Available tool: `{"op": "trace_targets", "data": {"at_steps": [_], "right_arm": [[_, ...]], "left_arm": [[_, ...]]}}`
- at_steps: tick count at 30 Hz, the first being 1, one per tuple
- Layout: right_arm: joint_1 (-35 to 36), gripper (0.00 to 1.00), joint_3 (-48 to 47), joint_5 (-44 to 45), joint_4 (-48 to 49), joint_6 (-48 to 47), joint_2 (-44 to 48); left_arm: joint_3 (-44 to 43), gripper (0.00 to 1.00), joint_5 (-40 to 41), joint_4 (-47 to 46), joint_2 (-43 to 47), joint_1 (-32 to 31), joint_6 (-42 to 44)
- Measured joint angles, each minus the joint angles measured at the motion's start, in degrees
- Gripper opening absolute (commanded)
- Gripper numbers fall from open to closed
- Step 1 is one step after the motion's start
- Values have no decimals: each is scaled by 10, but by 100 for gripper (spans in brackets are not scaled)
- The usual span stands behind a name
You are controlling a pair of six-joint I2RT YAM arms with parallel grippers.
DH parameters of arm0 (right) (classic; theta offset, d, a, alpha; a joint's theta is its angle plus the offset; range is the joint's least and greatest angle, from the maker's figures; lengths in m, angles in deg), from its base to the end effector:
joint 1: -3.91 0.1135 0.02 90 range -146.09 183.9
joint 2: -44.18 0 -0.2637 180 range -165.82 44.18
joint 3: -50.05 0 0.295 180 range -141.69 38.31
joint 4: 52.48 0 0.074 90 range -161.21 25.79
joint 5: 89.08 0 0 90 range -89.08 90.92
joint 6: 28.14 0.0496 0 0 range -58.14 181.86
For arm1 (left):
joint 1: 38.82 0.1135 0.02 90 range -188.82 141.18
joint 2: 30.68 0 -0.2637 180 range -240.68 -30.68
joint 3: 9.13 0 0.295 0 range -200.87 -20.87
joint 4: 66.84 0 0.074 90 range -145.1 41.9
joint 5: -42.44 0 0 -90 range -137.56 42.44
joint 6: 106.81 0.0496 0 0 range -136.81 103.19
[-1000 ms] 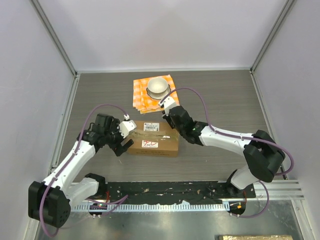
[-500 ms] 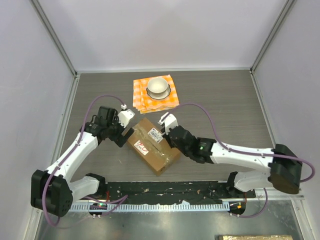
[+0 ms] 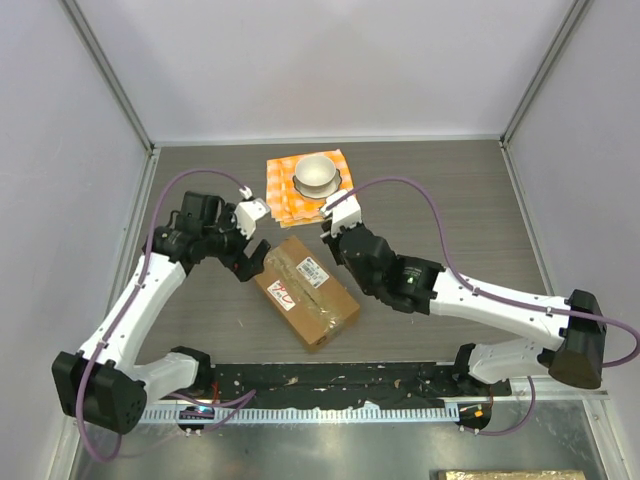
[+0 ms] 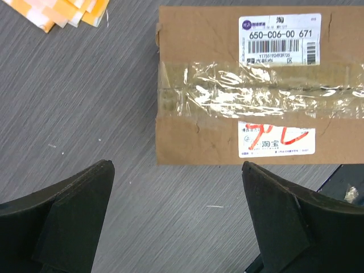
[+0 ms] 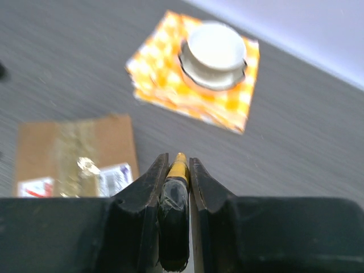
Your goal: Unpack the express box
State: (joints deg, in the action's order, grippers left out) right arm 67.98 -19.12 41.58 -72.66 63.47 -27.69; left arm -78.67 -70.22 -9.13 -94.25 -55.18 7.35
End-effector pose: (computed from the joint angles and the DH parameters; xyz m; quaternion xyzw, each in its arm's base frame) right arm 0.1758 0.2876 0.3068 -0.2409 0.7677 0.0379 0.5925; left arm 0.2539 -0.0944 0.2863 0.3812 0.8468 -0.1633 0.3332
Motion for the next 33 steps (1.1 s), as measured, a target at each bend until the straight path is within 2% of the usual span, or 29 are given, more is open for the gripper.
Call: {"op": "trace_targets", "data": {"at_steps": [3, 6, 11, 14, 17, 18, 20, 26, 33], "right_arm": [[0, 1, -40, -28, 43, -4, -9], [0, 1, -55, -56, 87, -3, -26], [0, 1, -52, -105, 137, 3, -76], [0, 1, -24, -133, 168, 10, -86], [0, 1, -12, -154, 188, 17, -90], [0, 1, -11, -160, 194, 19, -93], [0, 1, -11, -173, 212, 26, -100], [0, 1, -5, -200, 246, 44, -122], [0, 1, 1, -214, 265, 59, -156]], "left_arm": [[-13, 89, -10, -3, -22, 4, -14], [-12, 86, -9, -8, -67, 5, -30], [16, 84, -9, -33, -95, 21, -55], [31, 78, -15, -47, -94, 42, -64], [39, 68, -29, -63, -94, 70, -74], [41, 61, -35, -69, -95, 80, -76], [45, 56, -47, -80, -97, 93, -84], [59, 56, -91, -112, -107, 103, -107], [59, 63, -122, -131, -118, 103, -125]]}}
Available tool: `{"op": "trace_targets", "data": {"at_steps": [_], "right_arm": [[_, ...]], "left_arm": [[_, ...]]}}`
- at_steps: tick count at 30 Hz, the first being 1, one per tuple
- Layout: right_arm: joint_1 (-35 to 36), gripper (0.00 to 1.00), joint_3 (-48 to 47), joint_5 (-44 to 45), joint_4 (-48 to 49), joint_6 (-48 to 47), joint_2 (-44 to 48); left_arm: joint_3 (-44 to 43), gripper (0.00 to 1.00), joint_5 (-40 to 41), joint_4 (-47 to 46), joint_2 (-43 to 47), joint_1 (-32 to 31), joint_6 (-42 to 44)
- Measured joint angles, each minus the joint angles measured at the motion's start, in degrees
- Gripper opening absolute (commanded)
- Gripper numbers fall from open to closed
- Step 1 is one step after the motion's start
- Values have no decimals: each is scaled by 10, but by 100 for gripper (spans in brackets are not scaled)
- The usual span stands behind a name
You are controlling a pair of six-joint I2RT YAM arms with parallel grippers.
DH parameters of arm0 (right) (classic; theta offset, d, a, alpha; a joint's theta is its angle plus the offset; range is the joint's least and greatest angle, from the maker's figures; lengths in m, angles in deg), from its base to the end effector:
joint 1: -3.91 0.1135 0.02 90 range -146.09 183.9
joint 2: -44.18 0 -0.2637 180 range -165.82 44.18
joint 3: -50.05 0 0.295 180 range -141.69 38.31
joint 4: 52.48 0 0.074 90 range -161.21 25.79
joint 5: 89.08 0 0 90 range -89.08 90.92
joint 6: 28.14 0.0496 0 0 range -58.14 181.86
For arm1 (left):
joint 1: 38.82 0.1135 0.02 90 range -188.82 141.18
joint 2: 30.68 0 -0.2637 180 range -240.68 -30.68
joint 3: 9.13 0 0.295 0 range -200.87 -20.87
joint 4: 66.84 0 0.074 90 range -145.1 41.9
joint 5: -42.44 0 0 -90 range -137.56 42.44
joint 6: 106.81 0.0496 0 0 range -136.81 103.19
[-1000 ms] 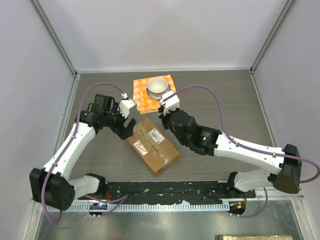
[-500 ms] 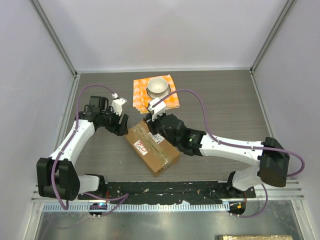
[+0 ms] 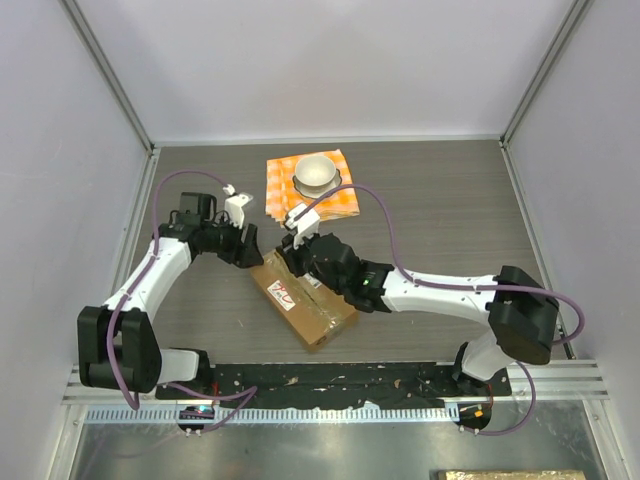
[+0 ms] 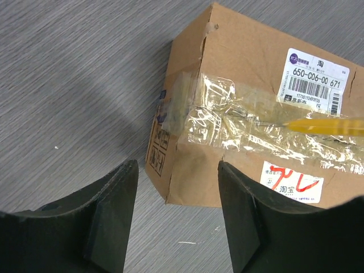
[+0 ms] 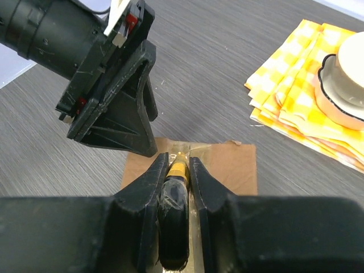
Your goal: Unpack the express box
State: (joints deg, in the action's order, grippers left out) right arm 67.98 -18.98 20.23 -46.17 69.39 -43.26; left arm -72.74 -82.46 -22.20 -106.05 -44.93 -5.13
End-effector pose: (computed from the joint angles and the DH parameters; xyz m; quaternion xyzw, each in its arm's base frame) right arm 0.1924 0.3582 0.2584 -0.2703 0.7252 0.2567 0.5789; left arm 0.3009 -0.0608 0.2130 0.2268 0.8889 -0.2733 0.2894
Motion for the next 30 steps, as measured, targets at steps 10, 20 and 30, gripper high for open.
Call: {"op": "trace_targets", "data": {"at_steps": [10, 20, 30], "right_arm": [[0, 1, 0, -5, 13, 2, -36], [0, 1, 0, -1, 26, -3, -44], [-8, 1, -3, 1, 34, -16, -50]], "left_arm": [[21, 59, -11, -5, 0, 1, 9], [35, 28, -30, -13, -5, 1, 10], [34, 24, -52, -35, -17, 5, 7]]}}
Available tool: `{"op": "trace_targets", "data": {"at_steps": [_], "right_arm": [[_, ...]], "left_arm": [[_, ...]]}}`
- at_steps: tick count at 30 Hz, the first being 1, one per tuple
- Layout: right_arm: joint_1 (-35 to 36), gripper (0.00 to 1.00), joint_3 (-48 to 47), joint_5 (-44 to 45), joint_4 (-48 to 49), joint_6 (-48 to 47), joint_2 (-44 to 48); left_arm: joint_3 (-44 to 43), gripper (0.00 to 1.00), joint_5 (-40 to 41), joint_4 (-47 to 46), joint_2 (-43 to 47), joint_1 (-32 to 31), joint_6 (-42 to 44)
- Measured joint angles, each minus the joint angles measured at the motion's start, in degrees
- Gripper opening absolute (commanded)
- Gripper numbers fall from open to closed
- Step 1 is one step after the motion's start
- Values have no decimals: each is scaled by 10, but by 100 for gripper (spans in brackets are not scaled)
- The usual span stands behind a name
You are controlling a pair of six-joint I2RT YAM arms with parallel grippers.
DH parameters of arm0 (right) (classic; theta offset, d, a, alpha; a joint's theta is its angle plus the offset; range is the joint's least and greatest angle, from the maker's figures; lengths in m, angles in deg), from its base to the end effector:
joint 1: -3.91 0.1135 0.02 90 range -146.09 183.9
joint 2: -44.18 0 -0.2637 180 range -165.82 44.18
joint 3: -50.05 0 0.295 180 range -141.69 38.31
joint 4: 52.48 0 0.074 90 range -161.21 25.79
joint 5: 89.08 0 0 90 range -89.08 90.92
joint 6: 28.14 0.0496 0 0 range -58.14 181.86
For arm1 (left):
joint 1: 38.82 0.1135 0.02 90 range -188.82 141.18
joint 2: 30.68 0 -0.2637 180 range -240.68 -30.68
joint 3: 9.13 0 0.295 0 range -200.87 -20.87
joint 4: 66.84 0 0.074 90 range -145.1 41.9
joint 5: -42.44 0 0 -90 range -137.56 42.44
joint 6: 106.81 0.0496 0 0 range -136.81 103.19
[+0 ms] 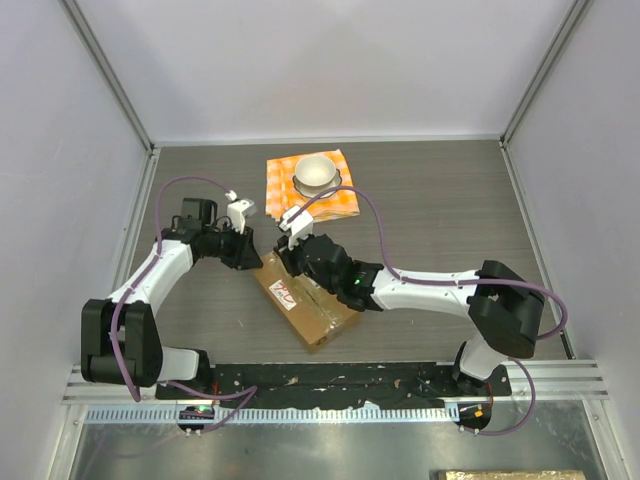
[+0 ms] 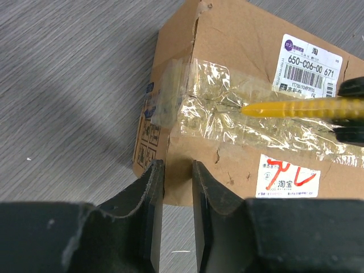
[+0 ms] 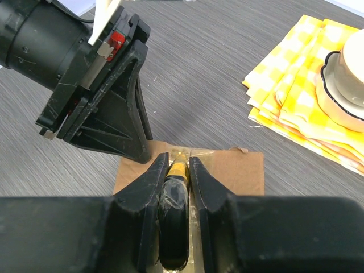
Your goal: Unpack the express box
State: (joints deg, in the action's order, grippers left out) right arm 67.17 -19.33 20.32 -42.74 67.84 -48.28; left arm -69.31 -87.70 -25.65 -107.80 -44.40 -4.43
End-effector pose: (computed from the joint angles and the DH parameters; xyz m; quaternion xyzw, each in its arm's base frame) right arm 0.2038 0.3679 0.2334 -0.2789 0.7287 0.2385 0.5782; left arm 0.2980 -0.0612 0.1896 0.2340 0.8774 -0.3141 0.2770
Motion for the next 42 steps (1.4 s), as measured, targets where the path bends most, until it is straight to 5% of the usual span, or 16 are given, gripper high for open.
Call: {"op": "trace_targets", "data": {"at_steps": [42], "right_arm": [[-15, 1, -3, -11, -1, 3, -9]], "left_arm": [[-2, 15, -1, -4, -5, 1, -2]]}}
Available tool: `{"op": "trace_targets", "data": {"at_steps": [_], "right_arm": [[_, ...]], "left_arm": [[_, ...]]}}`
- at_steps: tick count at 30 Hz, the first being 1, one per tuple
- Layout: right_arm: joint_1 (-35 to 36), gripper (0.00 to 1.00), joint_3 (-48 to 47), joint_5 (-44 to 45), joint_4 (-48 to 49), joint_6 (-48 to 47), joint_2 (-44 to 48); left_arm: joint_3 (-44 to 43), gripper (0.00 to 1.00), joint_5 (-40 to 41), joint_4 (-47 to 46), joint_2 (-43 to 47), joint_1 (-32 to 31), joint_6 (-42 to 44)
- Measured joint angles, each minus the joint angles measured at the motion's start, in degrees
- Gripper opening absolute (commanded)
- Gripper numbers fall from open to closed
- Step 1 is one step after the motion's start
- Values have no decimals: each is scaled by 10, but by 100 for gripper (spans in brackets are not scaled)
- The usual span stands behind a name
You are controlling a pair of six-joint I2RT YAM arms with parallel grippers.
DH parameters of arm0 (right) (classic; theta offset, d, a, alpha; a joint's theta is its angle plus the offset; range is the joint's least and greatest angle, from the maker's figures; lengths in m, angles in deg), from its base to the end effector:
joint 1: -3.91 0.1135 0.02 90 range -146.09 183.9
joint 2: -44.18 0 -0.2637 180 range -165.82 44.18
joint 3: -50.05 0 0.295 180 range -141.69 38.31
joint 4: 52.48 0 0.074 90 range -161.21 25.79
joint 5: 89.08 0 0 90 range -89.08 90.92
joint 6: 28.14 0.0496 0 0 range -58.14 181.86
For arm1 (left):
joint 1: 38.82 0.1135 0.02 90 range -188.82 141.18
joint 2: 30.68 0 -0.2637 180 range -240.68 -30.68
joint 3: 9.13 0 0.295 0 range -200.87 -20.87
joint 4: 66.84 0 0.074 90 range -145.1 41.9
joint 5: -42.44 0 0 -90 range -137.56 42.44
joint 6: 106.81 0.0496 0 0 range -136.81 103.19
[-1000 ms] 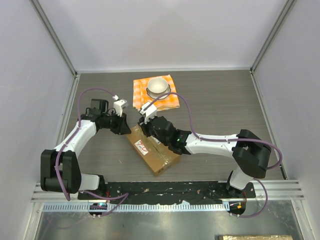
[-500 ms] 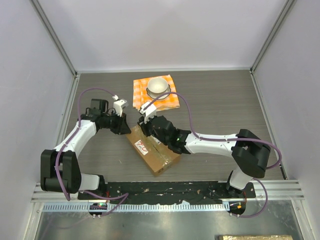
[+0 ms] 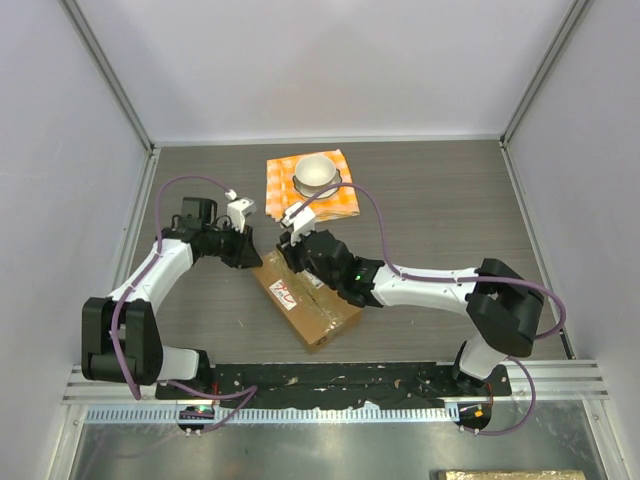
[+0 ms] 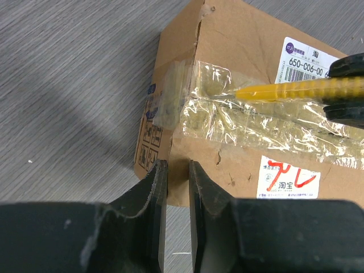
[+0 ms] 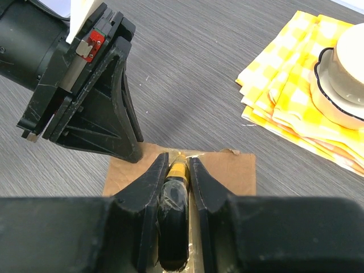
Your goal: Unpack the express box
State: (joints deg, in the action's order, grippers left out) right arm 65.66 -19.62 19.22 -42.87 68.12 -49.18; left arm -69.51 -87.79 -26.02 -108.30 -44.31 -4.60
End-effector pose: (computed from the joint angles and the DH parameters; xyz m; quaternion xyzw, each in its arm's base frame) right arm 0.2140 0.3653 0.2288 -0.2758 0.7344 0.2357 0.5736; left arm 0.2999 -0.0610 0.1887 0.2324 0.8775 -0.3149 0.2773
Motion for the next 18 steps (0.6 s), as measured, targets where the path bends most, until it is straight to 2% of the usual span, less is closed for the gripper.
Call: {"op": "trace_targets", "data": {"at_steps": [18], "right_arm": [[24, 1, 13, 23, -38, -5, 32]], "left_arm": [[-3, 11, -4, -3, -7, 0, -12]]}}
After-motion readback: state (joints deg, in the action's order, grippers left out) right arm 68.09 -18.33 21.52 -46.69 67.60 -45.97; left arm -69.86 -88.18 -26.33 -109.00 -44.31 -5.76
